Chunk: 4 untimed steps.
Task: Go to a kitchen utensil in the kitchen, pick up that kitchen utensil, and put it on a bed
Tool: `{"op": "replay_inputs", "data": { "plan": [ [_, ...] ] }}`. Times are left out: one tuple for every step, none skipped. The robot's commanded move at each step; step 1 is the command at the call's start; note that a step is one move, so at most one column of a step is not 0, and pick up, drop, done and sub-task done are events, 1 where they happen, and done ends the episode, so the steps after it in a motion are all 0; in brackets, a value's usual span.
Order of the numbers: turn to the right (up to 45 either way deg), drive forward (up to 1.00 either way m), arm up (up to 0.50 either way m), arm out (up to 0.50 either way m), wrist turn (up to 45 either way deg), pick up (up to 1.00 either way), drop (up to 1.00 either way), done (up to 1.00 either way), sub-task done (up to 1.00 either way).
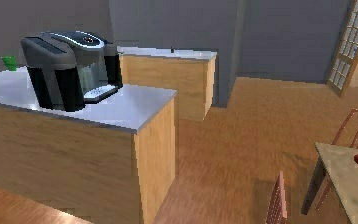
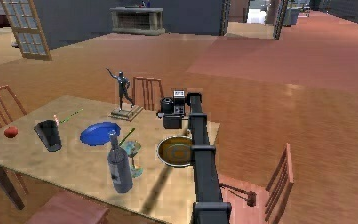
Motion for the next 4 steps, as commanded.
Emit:
{"op": "replay_inputs", "data": {
  "plan": [
    [0.0,0.0,0.0,0.0,3.0,0.0,0.0,0.0,0.0],
    [0.0,0.0,-0.3,0.0,0.0,0.0,0.0,0.0,0.0],
    [0.0,0.0,0.1,0.0,0.0,0.0,0.0,0.0,0.0],
    [0.0,0.0,-0.1,0.0,0.0,0.0,0.0,0.0,0.0]
  ]
}}
